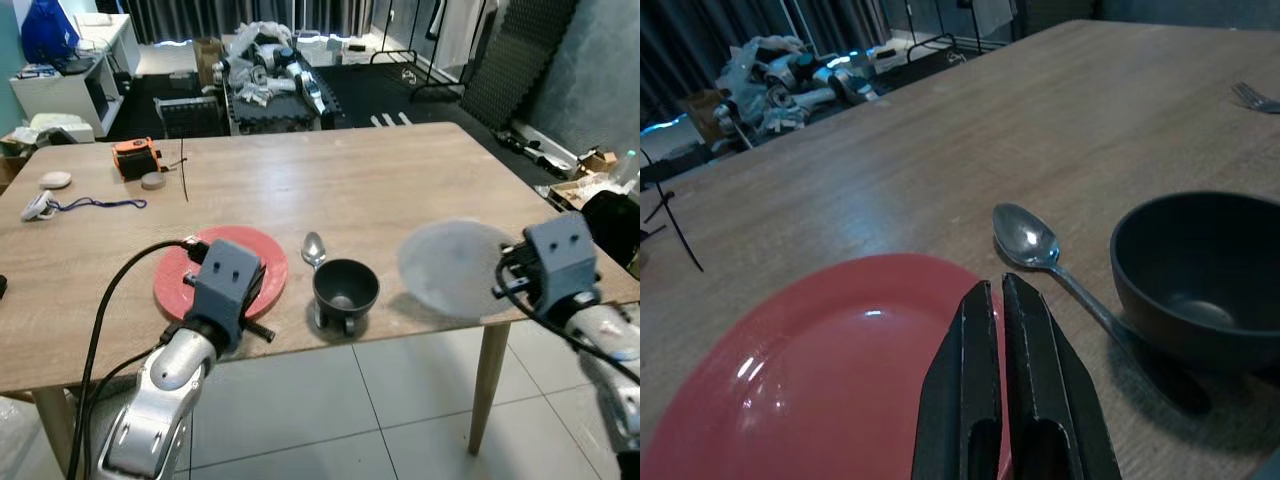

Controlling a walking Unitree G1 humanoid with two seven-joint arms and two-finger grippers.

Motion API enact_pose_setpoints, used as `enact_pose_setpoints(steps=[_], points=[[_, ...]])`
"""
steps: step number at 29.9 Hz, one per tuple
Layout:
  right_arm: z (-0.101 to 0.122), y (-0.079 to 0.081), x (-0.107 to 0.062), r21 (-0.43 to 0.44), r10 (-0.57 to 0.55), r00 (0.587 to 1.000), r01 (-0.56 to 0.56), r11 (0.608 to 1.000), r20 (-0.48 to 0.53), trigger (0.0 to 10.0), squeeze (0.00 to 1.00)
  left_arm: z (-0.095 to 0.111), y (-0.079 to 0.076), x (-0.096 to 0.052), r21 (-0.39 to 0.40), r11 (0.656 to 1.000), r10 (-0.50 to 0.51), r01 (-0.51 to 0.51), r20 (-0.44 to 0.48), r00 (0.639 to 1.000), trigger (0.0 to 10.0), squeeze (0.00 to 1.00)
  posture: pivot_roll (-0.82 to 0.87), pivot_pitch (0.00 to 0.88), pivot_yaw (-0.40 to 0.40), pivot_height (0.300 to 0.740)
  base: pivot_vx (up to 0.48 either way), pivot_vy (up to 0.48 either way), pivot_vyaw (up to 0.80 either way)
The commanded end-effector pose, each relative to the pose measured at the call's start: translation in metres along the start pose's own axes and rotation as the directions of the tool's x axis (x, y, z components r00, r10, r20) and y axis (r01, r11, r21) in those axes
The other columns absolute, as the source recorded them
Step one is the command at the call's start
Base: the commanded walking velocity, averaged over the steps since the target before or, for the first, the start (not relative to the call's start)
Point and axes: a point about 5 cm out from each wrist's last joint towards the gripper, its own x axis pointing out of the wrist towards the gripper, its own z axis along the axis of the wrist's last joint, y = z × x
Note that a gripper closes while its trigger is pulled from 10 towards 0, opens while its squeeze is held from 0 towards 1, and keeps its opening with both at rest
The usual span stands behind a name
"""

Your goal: Setting the table

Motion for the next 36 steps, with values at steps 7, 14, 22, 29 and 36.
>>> enact_pose_setpoints(steps=[7,14,22,29,36], points=[[-0.02,0.002,-0.009,0.194,0.02,0.993,0.003,0.981,-0.116,10.0,0.0,-0.007,-0.004,0.001,-0.004,1.0,-0.007,0.007,-0.021,1.0,10.0,0.0,0.0,0.087,0.083,0.74,0.0,0.0,0.0],[-0.02,0.015,0.005,0.414,0.023,0.99,0.036,0.909,-0.138,10.0,0.0,-0.006,-0.007,0.004,-0.01,1.0,-0.01,0.01,-0.015,1.0,10.0,0.0,0.0,0.079,0.082,0.74,0.0,0.0,0.0],[-0.02,0.038,0.047,0.558,-0.033,0.97,0.166,0.813,-0.24,10.0,0.01,-0.005,-0.007,0.005,-0.015,1.0,0.002,-0.002,-0.008,1.0,10.0,0.0,0.01,0.07,0.062,0.74,0.0,0.0,0.0],[-0.025,0.049,0.056,0.514,-0.041,0.951,0.201,0.834,-0.306,10.0,1.0,-0.006,-0.006,0.003,-0.016,1.0,0.018,-0.018,-0.011,1.0,10.0,0.0,0.01,0.071,0.052,0.74,0.0,0.0,0.0],[-0.008,0.034,0.061,0.606,-0.137,0.968,0.238,0.759,-0.209,10.0,1.0,-0.007,-0.008,0.003,-0.022,1.0,0.021,-0.021,-0.01,1.0,10.0,0.0,0.01,0.076,0.052,0.74,0.0,0.0,0.0]])
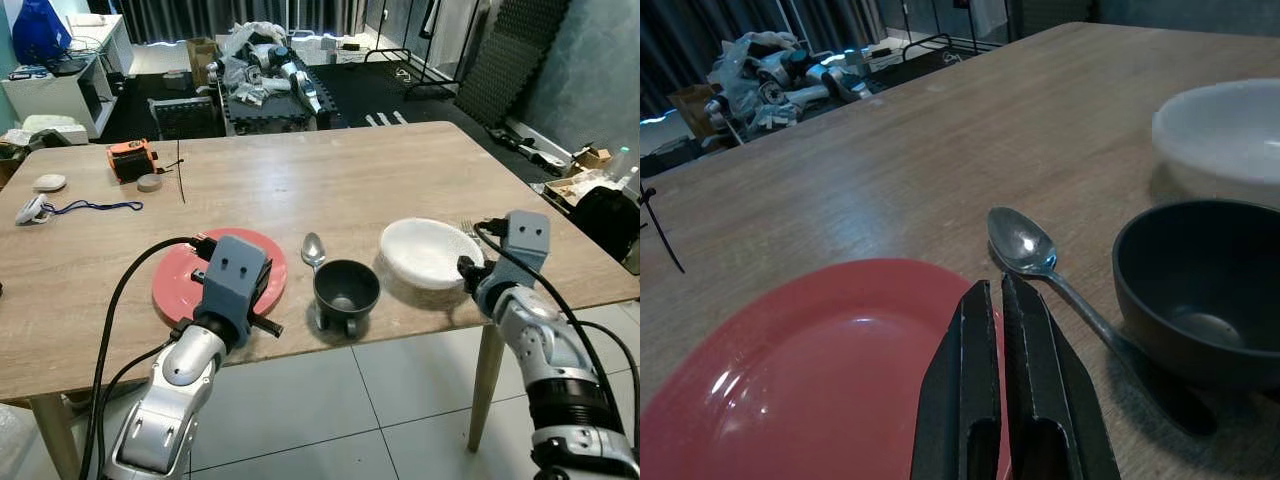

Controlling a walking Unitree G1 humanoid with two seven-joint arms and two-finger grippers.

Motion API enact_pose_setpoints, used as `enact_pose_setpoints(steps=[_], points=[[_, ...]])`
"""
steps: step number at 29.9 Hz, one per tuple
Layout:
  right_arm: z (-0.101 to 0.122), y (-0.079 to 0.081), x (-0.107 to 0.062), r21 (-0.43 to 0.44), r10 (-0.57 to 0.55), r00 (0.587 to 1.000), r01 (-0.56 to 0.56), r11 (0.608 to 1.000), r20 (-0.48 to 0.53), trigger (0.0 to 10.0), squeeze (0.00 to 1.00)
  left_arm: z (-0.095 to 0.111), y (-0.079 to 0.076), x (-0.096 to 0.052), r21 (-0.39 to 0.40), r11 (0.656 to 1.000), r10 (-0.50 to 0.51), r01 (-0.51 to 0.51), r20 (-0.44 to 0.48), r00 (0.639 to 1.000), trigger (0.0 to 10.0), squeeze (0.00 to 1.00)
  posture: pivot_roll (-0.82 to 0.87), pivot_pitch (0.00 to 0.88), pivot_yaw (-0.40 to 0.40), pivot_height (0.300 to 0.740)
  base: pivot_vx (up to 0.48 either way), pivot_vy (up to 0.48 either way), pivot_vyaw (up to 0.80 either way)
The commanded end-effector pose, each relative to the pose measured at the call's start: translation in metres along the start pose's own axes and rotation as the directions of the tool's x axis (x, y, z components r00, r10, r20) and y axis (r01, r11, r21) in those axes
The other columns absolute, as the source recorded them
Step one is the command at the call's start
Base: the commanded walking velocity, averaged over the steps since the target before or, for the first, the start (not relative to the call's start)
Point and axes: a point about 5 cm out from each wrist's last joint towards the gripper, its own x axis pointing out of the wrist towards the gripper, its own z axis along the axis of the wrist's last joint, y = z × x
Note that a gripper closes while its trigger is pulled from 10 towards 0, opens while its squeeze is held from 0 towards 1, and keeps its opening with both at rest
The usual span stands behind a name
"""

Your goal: Setting the table

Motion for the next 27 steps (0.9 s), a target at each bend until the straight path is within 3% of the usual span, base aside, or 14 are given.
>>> enact_pose_setpoints(steps=[1,2,3,6,8,9,10,11,12,15,17,18,21,27], points=[[0.017,-0.001,-0.002,0.027,0.008,0.995,-0.011,1.0,0.095,10.0,1.0,-0.005,-0.001,-0.003,-0.002,1.0,0.005,-0.005,-0.014,1.0,10.0,0.0,0.01,0.079,0.053,0.74,0.0,0.0,0.0],[0.023,-0.002,-0.003,0.013,0.012,0.992,-0.014,1.0,0.13,10.0,1.0,-0.005,-0.001,-0.003,-0.002,1.0,0.004,-0.004,-0.014,1.0,10.0,0.0,0.01,0.079,0.053,0.74,0.0,0.0,0.0],[0.033,-0.004,-0.007,-0.047,0.021,0.982,-0.012,0.999,0.187,10.0,0.0,-0.005,-0.001,-0.003,-0.002,1.0,0.004,-0.004,-0.014,1.0,10.0,0.0,0.01,0.081,0.053,0.74,0.0,0.0,0.0],[0.055,0.0,-0.02,-0.233,0.112,0.939,-0.035,0.972,0.325,10.0,0.0,-0.005,-0.001,-0.003,-0.003,1.0,0.003,-0.003,-0.014,1.0,10.0,0.0,0.01,0.083,0.054,0.74,0.0,0.0,0.0],[0.069,0.013,-0.035,-0.438,0.298,0.877,-0.115,0.892,0.377,10.0,0.0,-0.005,0.0,-0.003,-0.001,1.0,0.002,-0.002,-0.015,1.0,10.0,0.0,0.01,0.089,0.058,0.74,0.0,0.0,0.0],[0.071,0.02,-0.043,-0.533,0.416,0.843,-0.191,0.824,0.341,10.0,0.0,-0.005,0.0,-0.003,0.0,1.0,0.0,0.0,-0.016,1.0,10.0,0.0,0.01,0.094,0.062,0.74,0.0,0.0,0.0],[0.071,0.02,-0.043,-0.533,0.416,0.843,-0.191,0.824,0.341,10.0,0.0,-0.005,0.0,-0.003,0.0,1.0,0.0,0.0,-0.016,1.0,10.0,0.0,0.01,0.094,0.062,0.74,0.0,0.0,0.0],[0.07,0.025,-0.052,-0.647,0.53,0.804,-0.256,0.719,0.271,10.0,0.0,-0.004,0.0,-0.003,0.001,1.0,-0.002,0.002,-0.016,1.0,10.0,0.0,0.01,0.095,0.063,0.74,0.0,0.0,0.0],[0.07,0.025,-0.052,-0.647,0.53,0.804,-0.256,0.719,0.271,10.0,0.0,-0.004,0.0,-0.003,0.001,1.0,-0.002,0.002,-0.016,1.0,10.0,0.0,0.01,0.095,0.063,0.74,0.0,0.0,0.0],[0.056,0.028,-0.07,-0.816,0.698,0.716,-0.392,0.424,0.018,10.0,0.0,-0.005,0.001,-0.002,0.0,1.0,-0.007,0.007,-0.017,1.0,10.0,0.0,0.0,0.1,0.066,0.74,0.0,0.0,0.0],[0.045,0.021,-0.074,-0.842,0.705,0.701,-0.443,0.307,-0.111,10.0,0.0,-0.005,-0.001,-0.001,0.0,1.0,-0.011,0.011,-0.017,1.0,10.0,0.0,-0.01,0.101,0.066,0.74,0.0,0.0,0.0],[0.045,0.021,-0.074,-0.842,0.705,0.701,-0.443,0.307,-0.111,10.0,0.0,-0.005,-0.001,-0.001,0.0,1.0,-0.011,0.011,-0.017,1.0,10.0,0.0,-0.01,0.101,0.066,0.74,0.0,0.0,0.0],[0.018,0.003,-0.073,-0.836,0.619,0.739,-0.497,0.233,-0.267,10.0,0.0,-0.001,-0.006,0.0,-0.003,1.0,-0.031,0.031,-0.007,1.0,10.0,0.0,0.01,0.102,0.07,0.74,0.0,0.0,0.0],[0.001,-0.007,-0.065,-0.893,0.5,0.825,-0.405,0.198,-0.264,10.0,0.0,0.003,-0.004,0.003,0.004,0.999,-0.049,0.049,0.005,0.999,10.0,0.0,0.01,0.108,0.083,0.74,0.0,0.0,0.0]])
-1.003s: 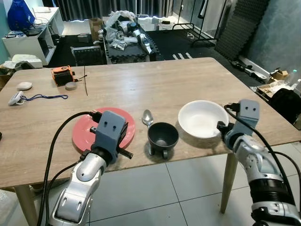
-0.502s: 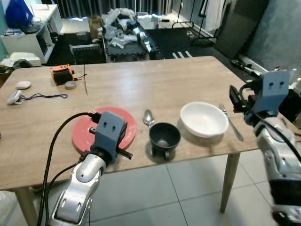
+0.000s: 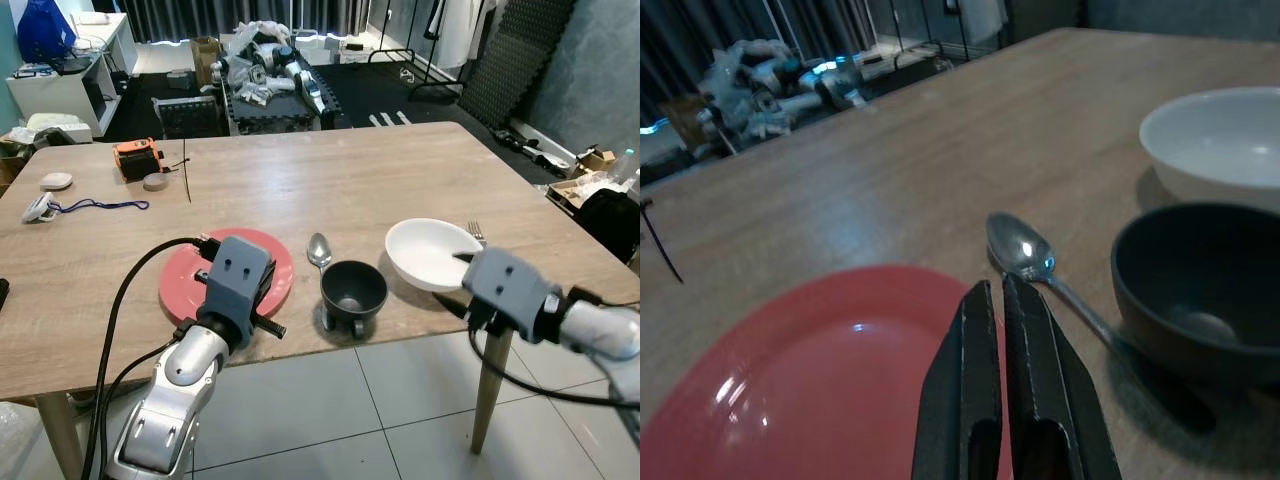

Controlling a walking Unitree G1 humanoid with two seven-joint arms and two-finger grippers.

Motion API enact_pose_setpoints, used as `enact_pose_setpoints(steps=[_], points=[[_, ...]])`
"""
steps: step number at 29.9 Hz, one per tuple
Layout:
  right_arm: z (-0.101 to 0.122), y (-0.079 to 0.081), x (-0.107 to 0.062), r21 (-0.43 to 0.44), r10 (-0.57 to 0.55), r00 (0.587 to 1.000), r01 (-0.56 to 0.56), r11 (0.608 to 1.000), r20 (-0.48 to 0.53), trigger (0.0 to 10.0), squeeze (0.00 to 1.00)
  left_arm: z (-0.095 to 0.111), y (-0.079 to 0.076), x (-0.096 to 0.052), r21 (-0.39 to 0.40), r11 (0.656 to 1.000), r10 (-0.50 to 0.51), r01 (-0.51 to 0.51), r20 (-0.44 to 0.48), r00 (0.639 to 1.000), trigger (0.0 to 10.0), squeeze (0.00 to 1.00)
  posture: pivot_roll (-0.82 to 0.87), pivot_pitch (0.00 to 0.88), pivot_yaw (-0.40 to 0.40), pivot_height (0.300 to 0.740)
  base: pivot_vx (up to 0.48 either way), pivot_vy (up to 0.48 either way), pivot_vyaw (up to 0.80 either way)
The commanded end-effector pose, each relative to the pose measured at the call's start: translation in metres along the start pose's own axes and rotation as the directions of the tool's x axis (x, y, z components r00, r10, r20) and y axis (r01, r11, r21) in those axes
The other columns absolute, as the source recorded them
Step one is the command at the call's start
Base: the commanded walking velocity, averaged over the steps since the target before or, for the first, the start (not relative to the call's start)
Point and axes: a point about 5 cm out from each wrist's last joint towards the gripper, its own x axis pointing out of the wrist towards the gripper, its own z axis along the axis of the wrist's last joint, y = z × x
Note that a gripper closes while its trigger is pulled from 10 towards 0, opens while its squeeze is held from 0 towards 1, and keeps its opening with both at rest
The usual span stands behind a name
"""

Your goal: Setting the table

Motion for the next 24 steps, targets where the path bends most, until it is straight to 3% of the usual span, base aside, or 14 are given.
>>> enact_pose_setpoints(steps=[1,9,19,24], points=[[-0.002,0.004,0.007,-0.024,-0.015,1.0,0.014,1.0,-0.021,10.0,0.0,-0.001,-0.001,0.001,-0.003,1.0,-0.017,0.017,-0.009,1.0,10.0,0.0,0.0,0.109,0.085,0.74,0.0,0.0,0.0],[0.012,0.005,0.047,-0.007,-0.046,0.999,0.046,0.999,-0.001,10.0,0.0,0.003,-0.004,0.004,-0.005,1.0,-0.021,0.021,0.003,1.0,10.0,0.0,0.02,0.105,0.077,0.74,0.0,0.0,0.0],[0.013,0.02,0.07,-0.027,0.055,0.998,-0.055,0.998,-0.016,10.0,0.0,0.003,-0.002,0.002,-0.003,1.0,-0.013,0.013,0.003,1.0,10.0,0.0,0.02,0.112,0.068,0.74,0.0,0.0,0.0],[-0.004,0.022,0.081,-0.025,0.005,0.992,-0.009,1.0,-0.126,10.0,0.0,0.004,-0.003,0.0,-0.005,1.0,-0.007,0.007,0.002,1.0,10.0,0.0,0.03,0.117,0.061,0.74,0.0,0.0,0.0]])
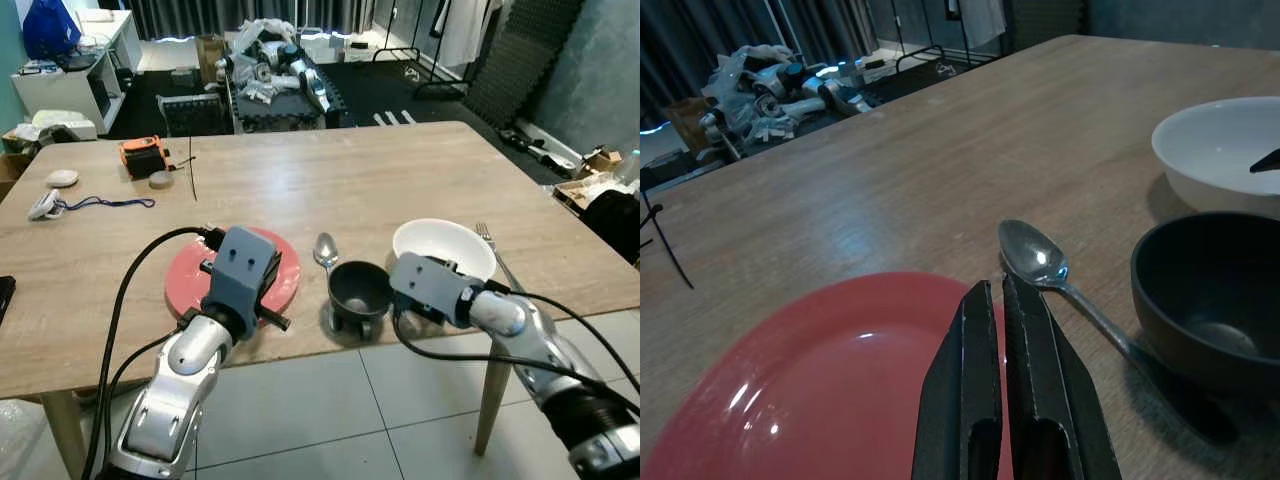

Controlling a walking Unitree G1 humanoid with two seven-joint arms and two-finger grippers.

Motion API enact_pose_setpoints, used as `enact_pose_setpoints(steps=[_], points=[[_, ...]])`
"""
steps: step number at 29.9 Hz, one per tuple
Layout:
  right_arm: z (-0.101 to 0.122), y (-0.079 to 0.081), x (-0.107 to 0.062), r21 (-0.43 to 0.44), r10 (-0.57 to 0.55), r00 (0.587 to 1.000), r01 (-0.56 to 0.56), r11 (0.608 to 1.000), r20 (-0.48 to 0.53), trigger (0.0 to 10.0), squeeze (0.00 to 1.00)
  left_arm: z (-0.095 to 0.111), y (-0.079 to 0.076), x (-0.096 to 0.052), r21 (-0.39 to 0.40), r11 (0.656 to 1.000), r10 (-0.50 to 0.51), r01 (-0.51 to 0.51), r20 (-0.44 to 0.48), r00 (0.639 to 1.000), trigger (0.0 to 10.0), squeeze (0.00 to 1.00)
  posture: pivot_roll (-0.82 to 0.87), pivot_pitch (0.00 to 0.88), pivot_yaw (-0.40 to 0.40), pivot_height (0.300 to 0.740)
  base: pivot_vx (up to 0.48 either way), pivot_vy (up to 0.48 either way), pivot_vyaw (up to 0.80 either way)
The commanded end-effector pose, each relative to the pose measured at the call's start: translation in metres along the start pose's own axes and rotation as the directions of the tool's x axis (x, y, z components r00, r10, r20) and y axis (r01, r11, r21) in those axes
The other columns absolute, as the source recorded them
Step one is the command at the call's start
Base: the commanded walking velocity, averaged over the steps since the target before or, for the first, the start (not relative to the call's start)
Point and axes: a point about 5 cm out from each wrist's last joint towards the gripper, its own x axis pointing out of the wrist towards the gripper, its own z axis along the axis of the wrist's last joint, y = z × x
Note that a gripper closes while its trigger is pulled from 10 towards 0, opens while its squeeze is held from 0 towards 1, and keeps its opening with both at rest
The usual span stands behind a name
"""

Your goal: Setting the table

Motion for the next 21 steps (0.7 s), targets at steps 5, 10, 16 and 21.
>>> enact_pose_setpoints(steps=[5,10,16,21], points=[[-0.02,0.004,0.002,0.035,-0.026,0.994,0.03,0.999,-0.107,10.0,0.0,-0.002,-0.001,-0.004,-0.006,1.0,0.006,-0.006,-0.011,1.0,10.0,0.0,0.03,0.119,0.06,0.74,0.0,0.0,0.0],[-0.039,0.006,-0.001,0.06,-0.011,0.983,0.022,0.998,-0.182,4.1,0.0,-0.003,-0.001,-0.005,-0.005,1.0,0.004,-0.004,-0.015,1.0,10.0,0.0,0.03,0.118,0.064,0.74,0.0,0.0,0.0],[-0.043,0.004,-0.002,0.085,-0.026,0.985,0.041,0.996,-0.169,0.0,0.0,-0.003,-0.002,-0.005,-0.007,1.0,0.003,-0.003,-0.015,1.0,10.0,0.0,0.03,0.114,0.066,0.74,0.0,0.0,0.0],[-0.041,0.003,-0.003,0.099,-0.04,0.99,0.053,0.994,-0.138,0.0,0.0,-0.003,-0.002,-0.005,-0.004,1.0,0.002,-0.002,-0.017,1.0,10.0,0.0,0.03,0.11,0.068,0.74,0.0,0.0,0.0]])
